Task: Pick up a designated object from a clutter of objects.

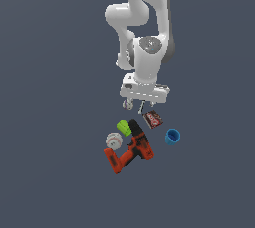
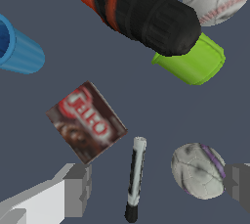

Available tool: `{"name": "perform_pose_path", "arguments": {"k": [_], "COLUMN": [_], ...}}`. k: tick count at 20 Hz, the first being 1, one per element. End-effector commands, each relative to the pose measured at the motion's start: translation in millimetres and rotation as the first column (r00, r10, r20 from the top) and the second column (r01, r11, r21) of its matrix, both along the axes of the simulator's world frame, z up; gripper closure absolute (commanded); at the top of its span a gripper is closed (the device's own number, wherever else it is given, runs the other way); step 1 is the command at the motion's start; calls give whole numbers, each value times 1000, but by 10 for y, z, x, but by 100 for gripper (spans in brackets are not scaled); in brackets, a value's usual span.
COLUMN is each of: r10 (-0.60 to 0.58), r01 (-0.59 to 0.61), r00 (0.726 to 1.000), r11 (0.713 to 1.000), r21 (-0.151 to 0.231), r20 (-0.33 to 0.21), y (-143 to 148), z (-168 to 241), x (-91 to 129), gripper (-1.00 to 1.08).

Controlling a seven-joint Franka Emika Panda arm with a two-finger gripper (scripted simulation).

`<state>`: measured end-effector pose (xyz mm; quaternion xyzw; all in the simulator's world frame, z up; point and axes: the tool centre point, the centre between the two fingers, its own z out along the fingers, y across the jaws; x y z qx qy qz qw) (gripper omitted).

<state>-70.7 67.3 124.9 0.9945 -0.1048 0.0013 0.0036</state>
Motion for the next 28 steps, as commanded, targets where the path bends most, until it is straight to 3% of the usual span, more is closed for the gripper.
{"name": "perform_pose_path", "arguments": {"k": [1, 13, 28], "r10": [-30, -112, -118], "r01": [30, 112, 118], "r00": [1000, 994, 993], "r11": [1000, 994, 993], "r21": [1, 7, 7], "r20": [1, -1, -2], "y": [50, 174, 182], "z": [-176, -614, -806], "x": [-150, -631, -681], "gripper": [-92, -92, -92]}}
